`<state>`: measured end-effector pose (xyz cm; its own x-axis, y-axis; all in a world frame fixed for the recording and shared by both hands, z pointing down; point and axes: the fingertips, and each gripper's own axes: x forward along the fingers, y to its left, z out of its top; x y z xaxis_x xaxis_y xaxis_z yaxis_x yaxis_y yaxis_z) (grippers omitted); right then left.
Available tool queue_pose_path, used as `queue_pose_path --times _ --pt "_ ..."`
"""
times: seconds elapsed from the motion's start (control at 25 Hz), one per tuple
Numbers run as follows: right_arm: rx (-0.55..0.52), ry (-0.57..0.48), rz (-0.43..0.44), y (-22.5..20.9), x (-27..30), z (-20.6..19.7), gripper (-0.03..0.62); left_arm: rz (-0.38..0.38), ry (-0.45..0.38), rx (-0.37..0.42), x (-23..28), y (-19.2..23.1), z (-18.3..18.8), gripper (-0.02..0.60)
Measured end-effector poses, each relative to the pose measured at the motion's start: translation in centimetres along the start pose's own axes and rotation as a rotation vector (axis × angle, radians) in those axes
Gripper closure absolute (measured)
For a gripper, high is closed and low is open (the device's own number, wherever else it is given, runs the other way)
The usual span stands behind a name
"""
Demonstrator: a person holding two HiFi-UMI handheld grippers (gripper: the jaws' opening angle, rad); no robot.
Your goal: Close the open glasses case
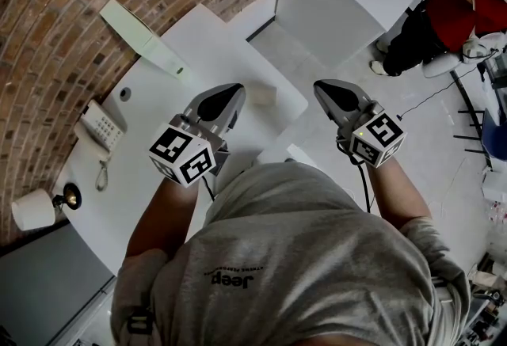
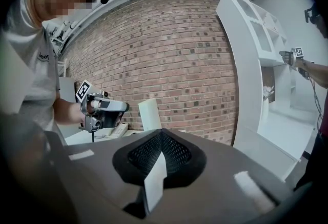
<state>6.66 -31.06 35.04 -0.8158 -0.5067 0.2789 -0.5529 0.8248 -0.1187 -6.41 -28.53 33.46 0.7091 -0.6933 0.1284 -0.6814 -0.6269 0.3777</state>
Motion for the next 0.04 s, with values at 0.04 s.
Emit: queue_pose_path --times 0.04 --pt "0.000 0.001 0.001 0.09 0.01 0.05 0.586 0.000 0.000 -0.001 -0.03 -0.03 -0.01 0.584"
